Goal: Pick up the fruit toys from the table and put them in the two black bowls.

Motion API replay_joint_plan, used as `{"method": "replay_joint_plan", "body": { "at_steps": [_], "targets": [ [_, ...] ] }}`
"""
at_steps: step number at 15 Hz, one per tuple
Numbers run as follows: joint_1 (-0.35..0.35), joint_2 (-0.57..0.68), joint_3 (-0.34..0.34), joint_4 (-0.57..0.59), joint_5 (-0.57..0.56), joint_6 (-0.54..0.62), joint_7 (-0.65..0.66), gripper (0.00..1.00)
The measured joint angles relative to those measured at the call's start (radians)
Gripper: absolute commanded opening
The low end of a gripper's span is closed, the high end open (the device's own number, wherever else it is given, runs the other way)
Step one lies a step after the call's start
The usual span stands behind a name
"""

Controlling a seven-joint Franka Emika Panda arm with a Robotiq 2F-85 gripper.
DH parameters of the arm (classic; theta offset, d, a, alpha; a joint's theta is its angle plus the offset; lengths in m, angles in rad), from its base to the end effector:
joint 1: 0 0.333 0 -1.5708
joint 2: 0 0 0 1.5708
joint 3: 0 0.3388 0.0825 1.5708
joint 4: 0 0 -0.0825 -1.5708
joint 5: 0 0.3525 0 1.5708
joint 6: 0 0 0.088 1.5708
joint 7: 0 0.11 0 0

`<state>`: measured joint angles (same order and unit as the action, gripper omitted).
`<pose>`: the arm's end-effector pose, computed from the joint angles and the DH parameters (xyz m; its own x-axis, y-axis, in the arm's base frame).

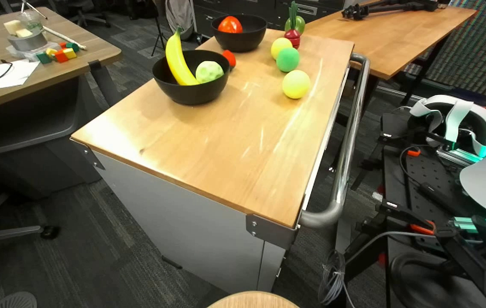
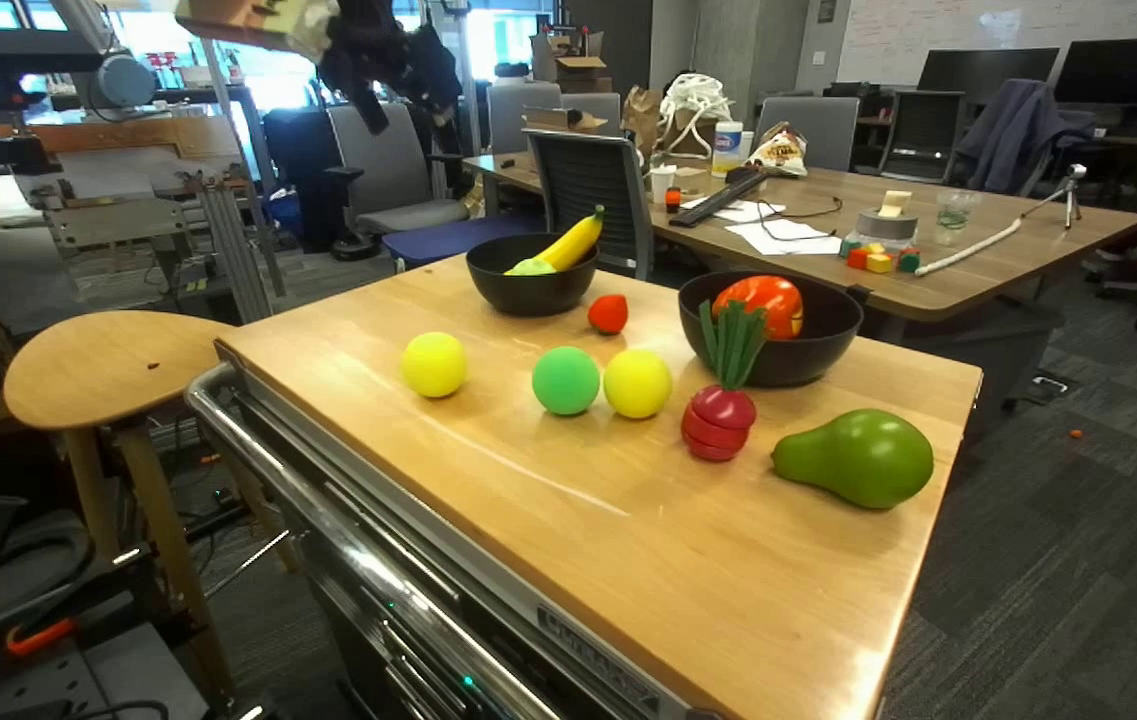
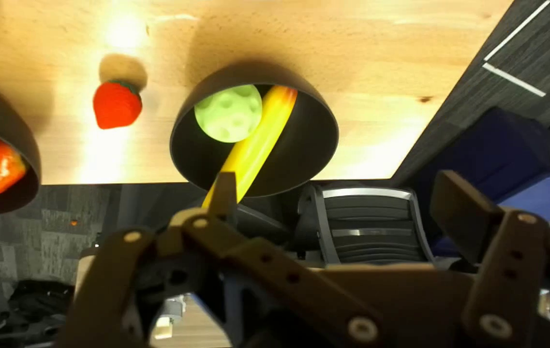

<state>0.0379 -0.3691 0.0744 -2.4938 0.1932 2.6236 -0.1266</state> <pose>0.4252 0.0463 0.5083 0.8739 0.0653 0.4817 0.1162 -0.9903 -0.0766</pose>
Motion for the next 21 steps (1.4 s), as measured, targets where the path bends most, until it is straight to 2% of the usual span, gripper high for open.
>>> {"method": "replay_joint_plan", "body": {
  "at_steps": [4, 5, 12, 15, 18, 21],
  "targets": [
    [-0.044, -0.134, -0.034, 0.078, -0.067, -0.315, 0.135, 1.0],
    [-0.048, -0.141, -0.047, 0.088, -0.068, -0.334, 0.133, 1.0],
    [-0.035, -0.123, -0.034, 0.064, -0.072, -0.323, 0.136, 1.0],
    [-0.048, -0.116, -0.042, 0.076, -0.076, -0.355, 0.169, 1.0],
    [-0.103, -0.091, -0.084, 0.111, -0.111, -0.378, 0.197, 1.0],
    [-0.147, -0.007, -0.158, 0.14, -0.084, -0.289, 0.209, 1.0]
  ]
}}
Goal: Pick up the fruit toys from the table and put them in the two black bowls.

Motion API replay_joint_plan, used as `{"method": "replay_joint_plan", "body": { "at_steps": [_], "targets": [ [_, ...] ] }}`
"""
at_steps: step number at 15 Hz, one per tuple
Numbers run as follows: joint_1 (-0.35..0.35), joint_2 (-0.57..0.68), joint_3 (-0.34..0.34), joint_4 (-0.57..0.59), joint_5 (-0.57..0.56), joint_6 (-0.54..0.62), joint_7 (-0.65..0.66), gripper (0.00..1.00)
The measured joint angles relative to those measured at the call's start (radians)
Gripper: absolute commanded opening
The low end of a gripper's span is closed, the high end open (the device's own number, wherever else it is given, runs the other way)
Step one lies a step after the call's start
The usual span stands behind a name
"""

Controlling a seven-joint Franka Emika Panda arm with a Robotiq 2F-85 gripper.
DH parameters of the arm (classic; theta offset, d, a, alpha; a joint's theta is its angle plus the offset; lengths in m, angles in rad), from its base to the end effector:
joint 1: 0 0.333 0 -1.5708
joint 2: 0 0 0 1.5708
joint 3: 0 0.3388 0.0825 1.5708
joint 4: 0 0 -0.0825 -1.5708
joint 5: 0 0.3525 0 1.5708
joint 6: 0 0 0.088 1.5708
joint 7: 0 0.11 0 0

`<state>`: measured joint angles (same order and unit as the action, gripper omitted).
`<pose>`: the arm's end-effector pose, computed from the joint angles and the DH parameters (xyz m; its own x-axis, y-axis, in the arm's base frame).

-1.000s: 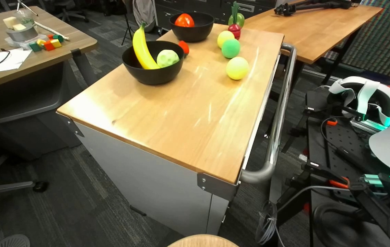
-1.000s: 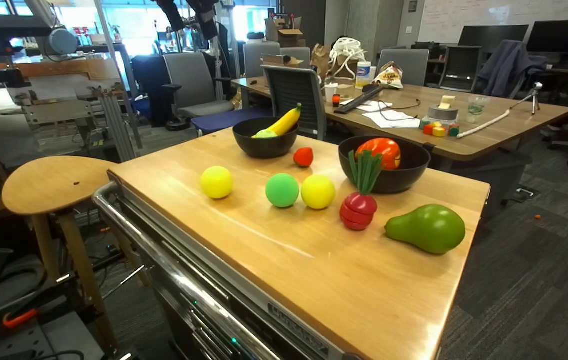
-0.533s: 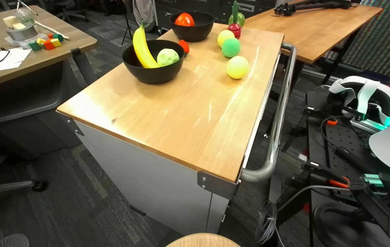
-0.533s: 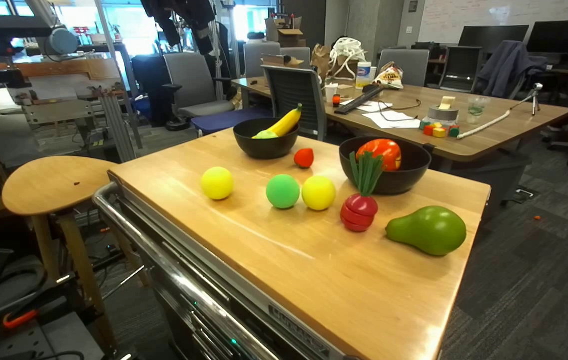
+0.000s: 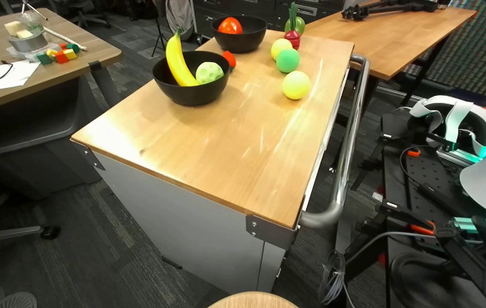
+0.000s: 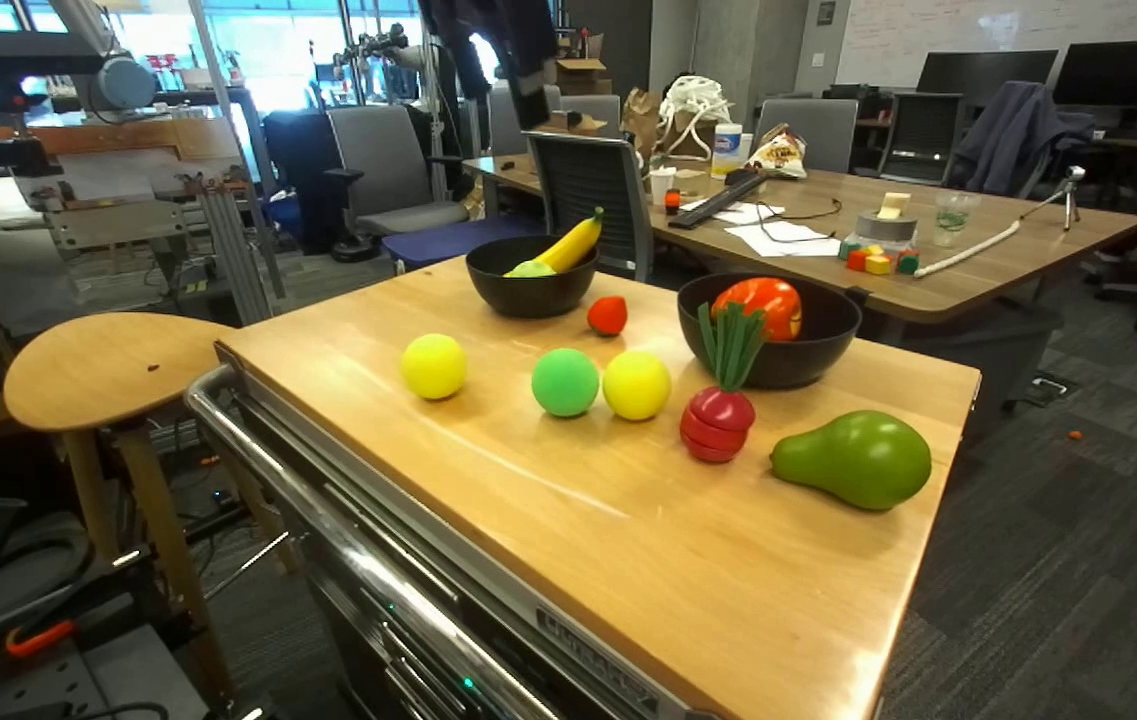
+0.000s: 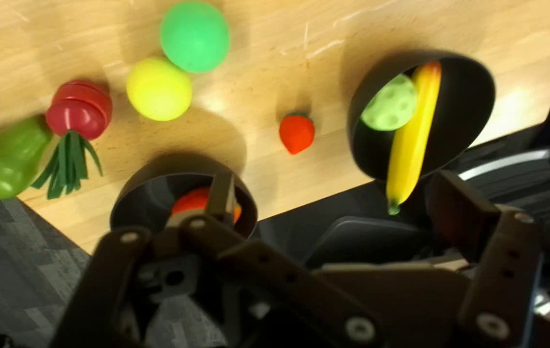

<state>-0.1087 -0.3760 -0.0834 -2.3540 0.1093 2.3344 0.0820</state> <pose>0.4216 -0.0839 0.5417 0.8823 -0.3360 0.3297 -0.2993 -0.9410 -0.1580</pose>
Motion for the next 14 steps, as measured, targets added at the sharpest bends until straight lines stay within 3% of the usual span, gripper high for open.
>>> {"method": "replay_joint_plan", "body": {
  "at_steps": [3, 10, 14],
  "targets": [
    [-0.002, 0.104, -0.04, 0.018, 0.059, 0.113, 0.003, 1.0],
    [0.001, 0.132, -0.034, 0.035, 0.065, 0.13, 0.035, 1.0],
    [0.001, 0.228, -0.002, 0.054, 0.036, 0.181, 0.146, 1.0]
  ]
}}
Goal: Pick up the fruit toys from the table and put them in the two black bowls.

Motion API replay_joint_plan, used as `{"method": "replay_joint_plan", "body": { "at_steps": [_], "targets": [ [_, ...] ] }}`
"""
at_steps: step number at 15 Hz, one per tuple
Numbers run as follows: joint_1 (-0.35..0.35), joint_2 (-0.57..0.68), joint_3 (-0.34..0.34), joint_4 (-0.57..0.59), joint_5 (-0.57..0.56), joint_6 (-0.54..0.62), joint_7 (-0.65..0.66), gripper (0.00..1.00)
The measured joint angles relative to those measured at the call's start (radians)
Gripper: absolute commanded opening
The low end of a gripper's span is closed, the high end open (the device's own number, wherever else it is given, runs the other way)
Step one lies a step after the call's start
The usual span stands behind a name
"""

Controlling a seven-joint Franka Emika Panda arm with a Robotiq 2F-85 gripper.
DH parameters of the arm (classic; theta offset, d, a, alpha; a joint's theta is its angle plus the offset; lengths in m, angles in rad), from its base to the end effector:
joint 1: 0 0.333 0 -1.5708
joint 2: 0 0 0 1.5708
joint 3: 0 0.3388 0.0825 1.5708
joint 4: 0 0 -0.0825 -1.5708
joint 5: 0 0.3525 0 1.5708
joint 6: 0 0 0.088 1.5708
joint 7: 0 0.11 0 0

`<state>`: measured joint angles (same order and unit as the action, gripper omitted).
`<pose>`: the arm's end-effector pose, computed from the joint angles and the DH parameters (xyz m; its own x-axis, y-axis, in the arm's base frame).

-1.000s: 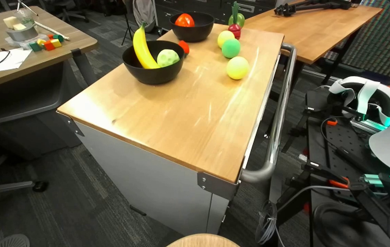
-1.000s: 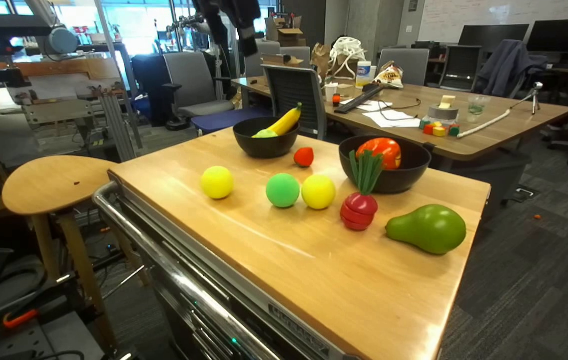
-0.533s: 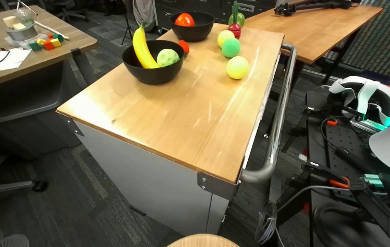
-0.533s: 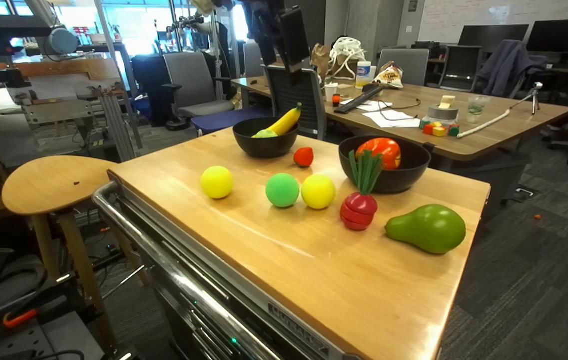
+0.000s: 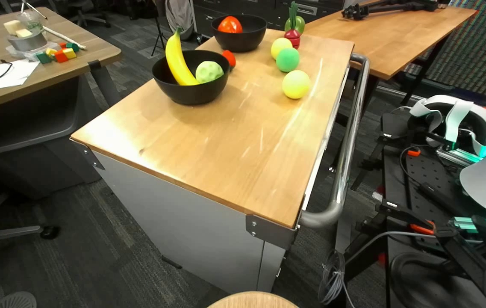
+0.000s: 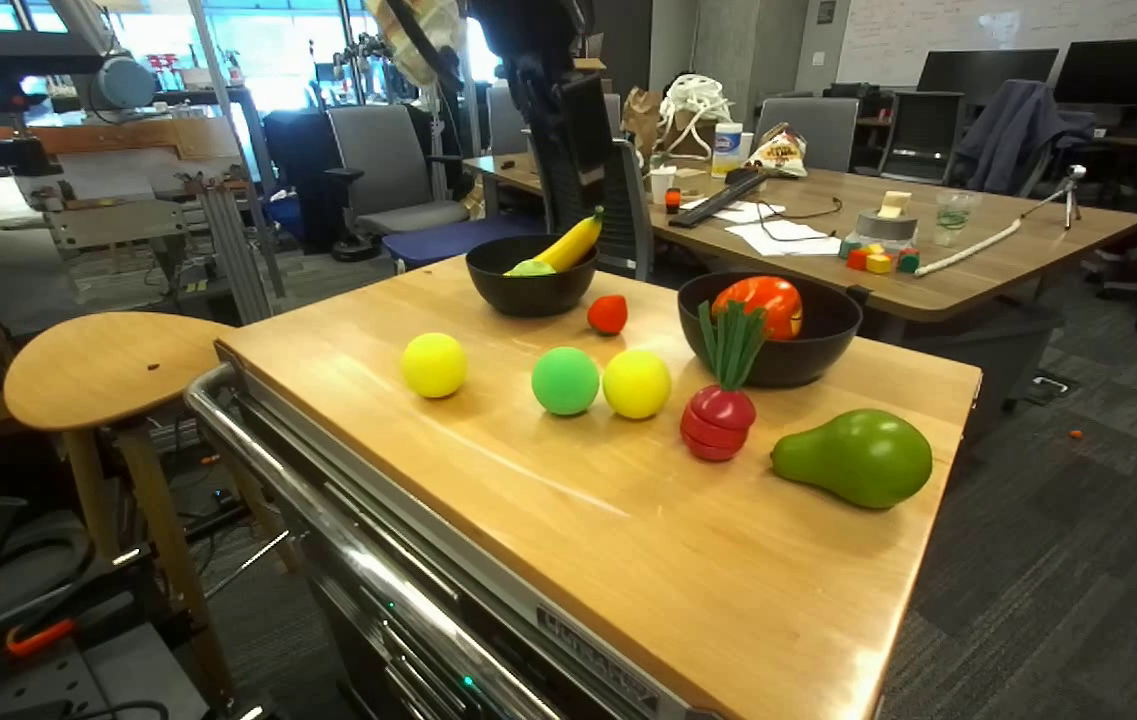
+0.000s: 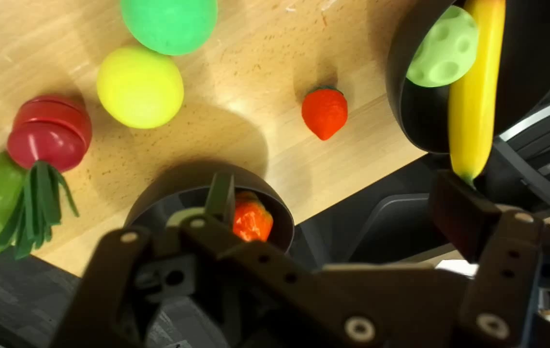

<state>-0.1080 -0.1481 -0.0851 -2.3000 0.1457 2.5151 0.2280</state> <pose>0.4833 -0.0970 0.4838 0.8065 -0.5054 0.3069 -0.4612 -0.8625 -0.2085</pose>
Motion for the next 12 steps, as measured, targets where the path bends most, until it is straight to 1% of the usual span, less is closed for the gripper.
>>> {"method": "replay_joint_plan", "body": {
  "at_steps": [4, 7, 9, 12],
  "targets": [
    [0.004, 0.18, 0.033, 0.089, -0.153, 0.032, 0.202, 1.0],
    [0.028, 0.294, 0.027, 0.177, -0.252, 0.03, 0.325, 1.0],
    [0.048, 0.353, 0.015, 0.23, -0.263, 0.023, 0.362, 1.0],
    [0.071, 0.422, 0.005, 0.289, -0.256, 0.013, 0.383, 1.0]
  ]
}}
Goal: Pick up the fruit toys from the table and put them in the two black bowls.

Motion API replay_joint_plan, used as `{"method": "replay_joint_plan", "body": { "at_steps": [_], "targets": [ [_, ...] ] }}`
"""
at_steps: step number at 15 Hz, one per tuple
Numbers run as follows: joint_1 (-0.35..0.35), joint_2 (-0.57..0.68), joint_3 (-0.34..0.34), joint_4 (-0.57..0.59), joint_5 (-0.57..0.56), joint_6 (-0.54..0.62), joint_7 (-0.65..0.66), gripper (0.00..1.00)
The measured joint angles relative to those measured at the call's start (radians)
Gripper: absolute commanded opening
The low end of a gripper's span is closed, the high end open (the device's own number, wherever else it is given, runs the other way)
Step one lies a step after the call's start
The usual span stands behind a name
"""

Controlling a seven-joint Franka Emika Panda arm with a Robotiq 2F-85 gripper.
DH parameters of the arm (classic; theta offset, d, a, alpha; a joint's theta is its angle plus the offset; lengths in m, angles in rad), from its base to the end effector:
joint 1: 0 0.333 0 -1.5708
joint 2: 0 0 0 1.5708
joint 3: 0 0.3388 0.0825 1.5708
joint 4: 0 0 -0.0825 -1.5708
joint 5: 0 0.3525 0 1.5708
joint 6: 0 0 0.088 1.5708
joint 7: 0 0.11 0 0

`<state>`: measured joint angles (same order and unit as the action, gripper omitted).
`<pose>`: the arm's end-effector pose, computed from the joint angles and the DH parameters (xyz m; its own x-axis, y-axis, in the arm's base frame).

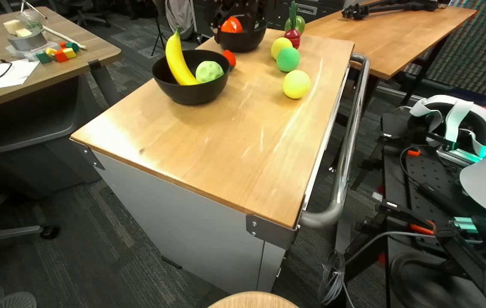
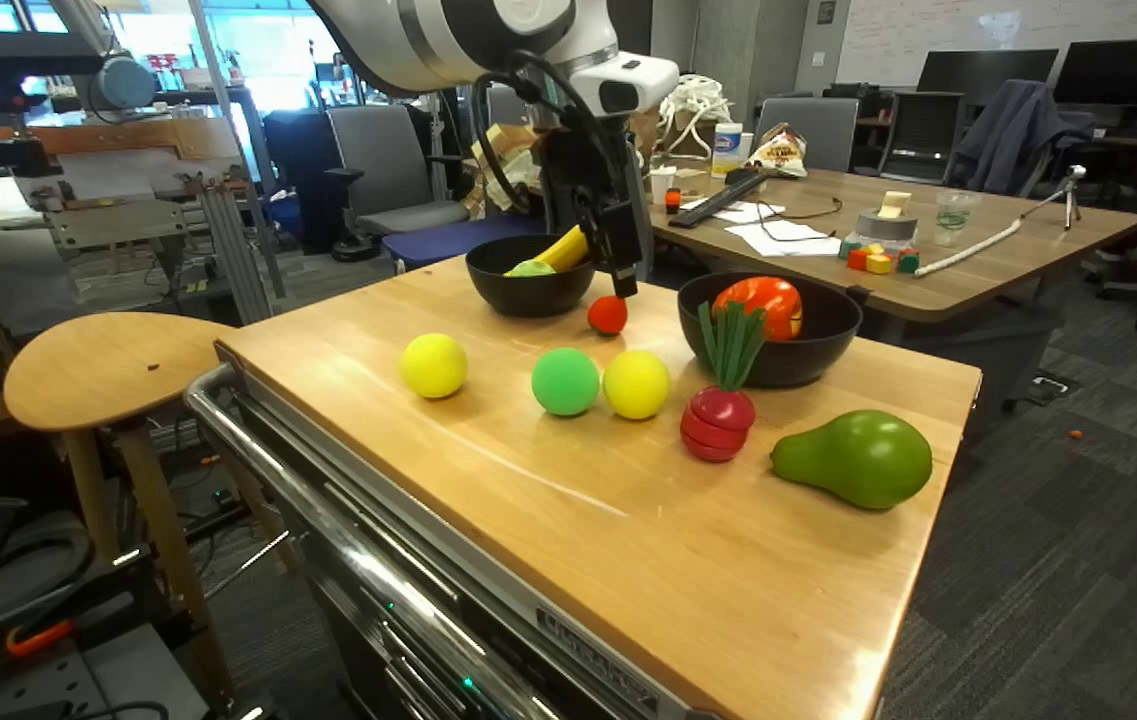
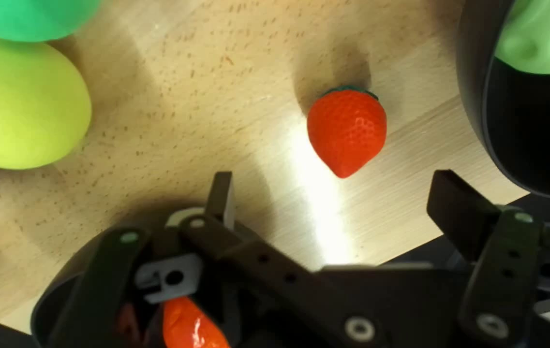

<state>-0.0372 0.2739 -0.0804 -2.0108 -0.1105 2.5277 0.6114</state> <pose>0.5996 -0.0670 0.3832 0.7717 -0.5834 0.2532 -0.5920 -0.8044 -0.0493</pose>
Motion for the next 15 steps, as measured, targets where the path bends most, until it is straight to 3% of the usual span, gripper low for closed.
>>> {"method": "replay_joint_plan", "body": {
  "at_steps": [6, 9, 11, 13, 15],
  "targets": [
    [0.014, 0.086, -0.014, 0.081, 0.02, -0.048, 0.026, 1.0],
    [0.016, 0.111, -0.023, 0.11, 0.024, -0.086, 0.038, 0.94],
    [0.016, 0.126, -0.026, 0.125, 0.037, -0.111, 0.044, 0.81],
    [0.016, 0.142, -0.027, 0.14, 0.062, -0.126, 0.046, 0.56],
    [0.016, 0.163, -0.027, 0.158, 0.09, -0.133, 0.058, 0.42]
  ]
}}
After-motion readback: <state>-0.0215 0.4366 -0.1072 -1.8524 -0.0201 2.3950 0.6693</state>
